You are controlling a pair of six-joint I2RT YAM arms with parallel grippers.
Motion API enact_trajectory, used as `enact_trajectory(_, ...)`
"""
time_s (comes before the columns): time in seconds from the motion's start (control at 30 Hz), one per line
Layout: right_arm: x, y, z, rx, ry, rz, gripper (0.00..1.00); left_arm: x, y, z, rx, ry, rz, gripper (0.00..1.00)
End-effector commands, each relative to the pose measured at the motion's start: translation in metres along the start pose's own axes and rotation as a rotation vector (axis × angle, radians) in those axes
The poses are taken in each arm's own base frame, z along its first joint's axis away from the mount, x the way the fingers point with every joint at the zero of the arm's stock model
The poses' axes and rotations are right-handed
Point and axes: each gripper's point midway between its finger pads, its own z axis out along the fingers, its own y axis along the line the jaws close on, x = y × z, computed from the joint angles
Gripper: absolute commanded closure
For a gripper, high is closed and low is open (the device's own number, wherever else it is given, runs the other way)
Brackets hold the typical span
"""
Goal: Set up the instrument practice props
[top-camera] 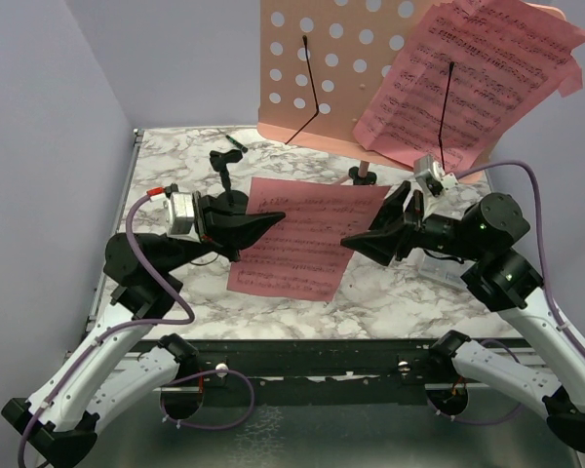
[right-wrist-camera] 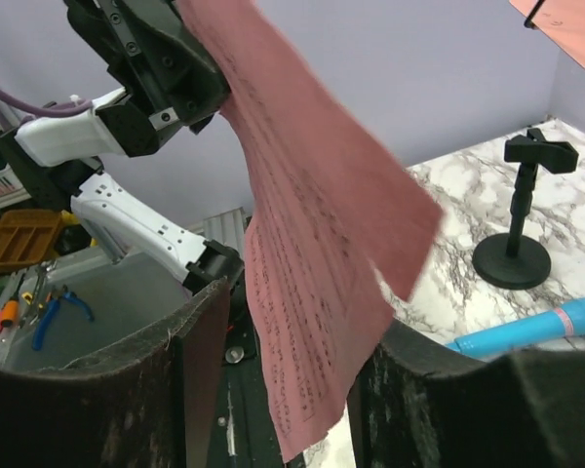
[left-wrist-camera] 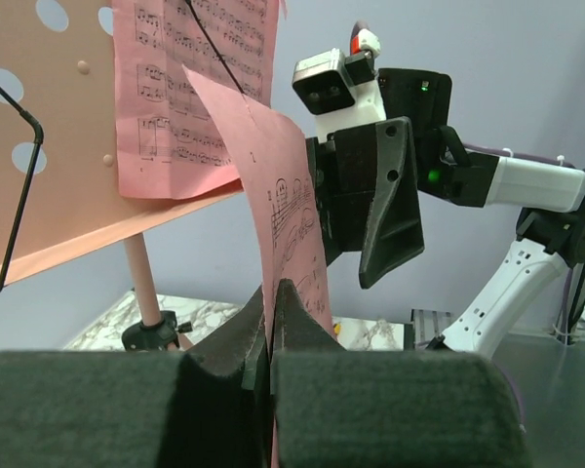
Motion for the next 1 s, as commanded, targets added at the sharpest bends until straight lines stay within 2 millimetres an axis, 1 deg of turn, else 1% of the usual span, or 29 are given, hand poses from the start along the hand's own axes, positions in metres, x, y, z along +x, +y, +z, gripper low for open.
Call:
enact_trajectory(0.0,-0.012,0.013,0.002,-0.075,-0.01,-0.062,0.47,-0.004,-0.002,0.004,0.009,-0.009,-0.035,1.0)
enact_trajectory(0.07,-0.011,0.014,0.005,-0.095,-0.008,-0.056,0.48,-0.003,0.0,0.005,0.005,-0.012,-0.045,1.0)
enact_trajectory(0.17,-0.003,0.011,0.009,-0.113,-0.001,-0.032,0.48,-0.006,-0.002,0.004,0.011,-0.034,-0.054,1.0)
enact_trajectory(0.23,-0.004,0.011,0.012,-0.125,-0.019,-0.038,0.5,-0.009,-0.003,0.003,0.009,-0.05,-0.057,1.0)
enact_trajectory(0.3,-0.004,0.012,0.013,-0.137,-0.032,-0.04,0.57,-0.011,-0.003,0.002,0.003,-0.061,-0.055,1.0)
enact_trajectory(0.37,-0.006,0.015,0.012,-0.151,-0.044,-0.047,0.71,-0.012,-0.002,0.001,-0.007,-0.07,-0.052,1.0)
enact_trajectory(0.43,-0.007,0.017,0.012,-0.158,-0.049,-0.053,0.88,-0.012,-0.002,-0.001,-0.014,-0.076,-0.05,1.0)
enact_trajectory(0.5,-0.009,0.017,0.011,-0.157,-0.058,-0.063,0.96,-0.013,-0.001,-0.001,-0.023,-0.083,-0.055,1.0)
enact_trajectory(0.53,-0.01,0.018,0.01,-0.155,-0.063,-0.065,0.99,-0.014,-0.001,-0.002,-0.026,-0.089,-0.057,1.0)
enact_trajectory(0.67,-0.013,0.019,0.008,-0.146,-0.073,-0.07,0.99,-0.013,0.001,-0.003,-0.041,-0.099,-0.061,1.0)
enact_trajectory(0.7,-0.014,0.018,0.007,-0.141,-0.074,-0.07,0.99,-0.013,0.001,-0.004,-0.044,-0.101,-0.058,0.95)
enact_trajectory(0.73,-0.016,0.017,0.007,-0.128,-0.08,-0.072,0.99,-0.012,0.003,-0.004,-0.049,-0.101,-0.053,0.82)
enact_trajectory(0.83,-0.021,0.013,0.005,-0.082,-0.09,-0.076,0.99,-0.01,0.004,-0.004,-0.054,-0.098,-0.041,0.35)
enact_trajectory(0.87,-0.023,0.012,0.004,-0.069,-0.091,-0.078,0.99,-0.009,0.004,-0.004,-0.052,-0.095,-0.037,0.24)
enact_trajectory(0.93,-0.027,0.011,0.002,-0.048,-0.093,-0.086,0.99,-0.007,0.004,-0.004,-0.049,-0.087,-0.028,0.13)
enact_trajectory(0.97,-0.031,0.011,0.001,-0.038,-0.095,-0.09,0.99,-0.005,0.006,-0.004,-0.052,-0.08,-0.025,0.09)
